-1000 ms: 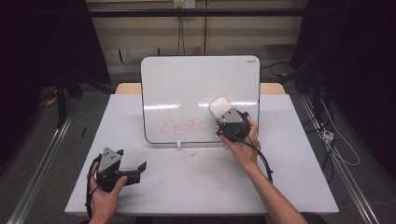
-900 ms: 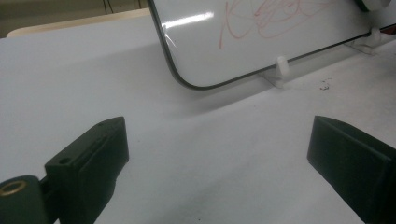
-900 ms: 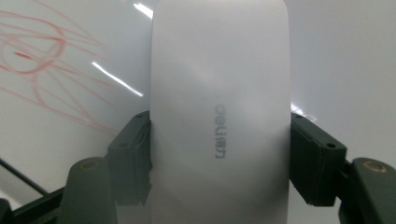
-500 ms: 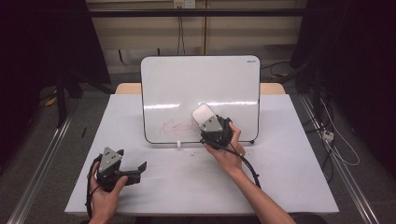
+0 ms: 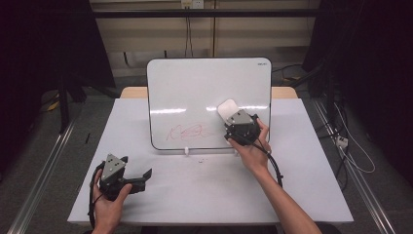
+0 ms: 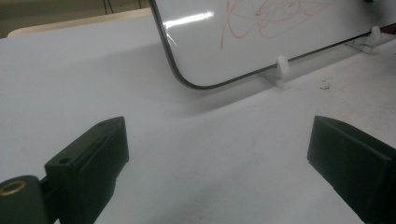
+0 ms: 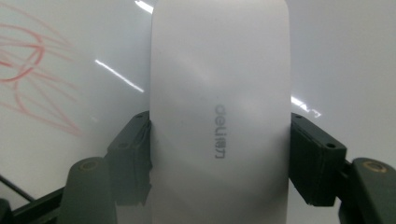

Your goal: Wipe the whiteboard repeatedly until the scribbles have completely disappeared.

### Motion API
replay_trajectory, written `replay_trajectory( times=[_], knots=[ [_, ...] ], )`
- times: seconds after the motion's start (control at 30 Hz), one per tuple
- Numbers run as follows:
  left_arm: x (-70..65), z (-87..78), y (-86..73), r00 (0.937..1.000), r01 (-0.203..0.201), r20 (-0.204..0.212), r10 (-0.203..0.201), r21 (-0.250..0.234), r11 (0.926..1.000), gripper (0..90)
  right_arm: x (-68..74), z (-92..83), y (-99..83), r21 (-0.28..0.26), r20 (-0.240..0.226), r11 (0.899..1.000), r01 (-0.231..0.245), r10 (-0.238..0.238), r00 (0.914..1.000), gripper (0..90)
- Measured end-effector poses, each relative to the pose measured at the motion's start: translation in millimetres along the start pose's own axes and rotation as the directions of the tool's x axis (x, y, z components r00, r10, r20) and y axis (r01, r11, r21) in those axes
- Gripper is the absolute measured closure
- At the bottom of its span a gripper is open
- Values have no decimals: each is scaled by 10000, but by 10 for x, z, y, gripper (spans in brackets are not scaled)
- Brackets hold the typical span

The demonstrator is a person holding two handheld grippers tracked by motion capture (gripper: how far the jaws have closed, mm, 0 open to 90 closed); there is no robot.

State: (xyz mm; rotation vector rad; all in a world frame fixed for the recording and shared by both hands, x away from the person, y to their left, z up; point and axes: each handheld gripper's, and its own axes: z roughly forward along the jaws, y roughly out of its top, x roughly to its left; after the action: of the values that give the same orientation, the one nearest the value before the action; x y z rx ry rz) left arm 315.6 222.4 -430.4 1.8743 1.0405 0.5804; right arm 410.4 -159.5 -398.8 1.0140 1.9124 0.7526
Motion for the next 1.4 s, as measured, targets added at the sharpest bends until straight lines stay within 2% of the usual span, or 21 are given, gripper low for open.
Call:
replay_trajectory(
  times=[0.07,0.13,0.2,0.27,0.43,0.6,0.7,0.8,0.83,0.97,1.03,1.13,1.27,1.37,1.4],
  knots=[
    [-1,2,1,10000,-4,-5,4,7,10000,53,-38,4,5,-5,27,9998,-183,183,9998,316],
    [-1,7,0,10000,-28,7,28,11,10000,53,10,0,5,-41,313,9999,-117,118,9994,316],
    [-6,10,0,10000,-22,12,22,49,10000,53,35,-6,-4,-78,311,9996,-270,273,9991,316],
    [-11,11,2,10000,-26,24,26,29,10000,53,84,-7,-6,-66,313,9998,-204,206,9993,316],
    [-32,1,9,9999,-100,33,100,-12,9999,53,346,19,46,-81,80,9990,439,-438,9990,316],
    [-20,12,4,10000,-68,40,68,39,10000,53,526,46,106,-134,-87,9971,749,-750,9971,316],
    [-14,10,2,10000,-25,31,25,22,10000,53,680,52,111,-98,-271,9928,1196,-1198,9924,316],
    [-19,8,5,9999,-91,48,90,21,10000,53,817,50,103,-65,-429,9849,1732,-1733,9839,316],
    [-20,8,5,9999,-93,50,93,18,10000,53,835,51,99,-83,-437,9849,1727,-1729,9840,316],
    [-8,6,2,10000,-38,26,38,5,10000,53,791,59,105,-107,-627,9860,1664,-1667,9840,316],
    [-2,0,1,10000,-37,14,37,-5,10000,53,746,65,121,-186,-586,9890,1468,-1477,9873,316],
    [-2,-7,1,10000,-32,16,32,-20,10000,53,592,84,184,-219,-429,9955,917,-926,9948,316],
    [2,-11,3,10000,-34,8,34,-35,10000,53,416,107,287,-234,-175,9983,527,-531,9984,316],
    [5,-10,4,10000,-15,9,16,-52,10000,53,361,124,350,-232,-93,9994,242,-244,9997,316],
    [6,-10,4,10000,-12,-3,12,-49,10000,53,377,126,353,-219,16,9993,288,-287,9996,316]
  ],
)
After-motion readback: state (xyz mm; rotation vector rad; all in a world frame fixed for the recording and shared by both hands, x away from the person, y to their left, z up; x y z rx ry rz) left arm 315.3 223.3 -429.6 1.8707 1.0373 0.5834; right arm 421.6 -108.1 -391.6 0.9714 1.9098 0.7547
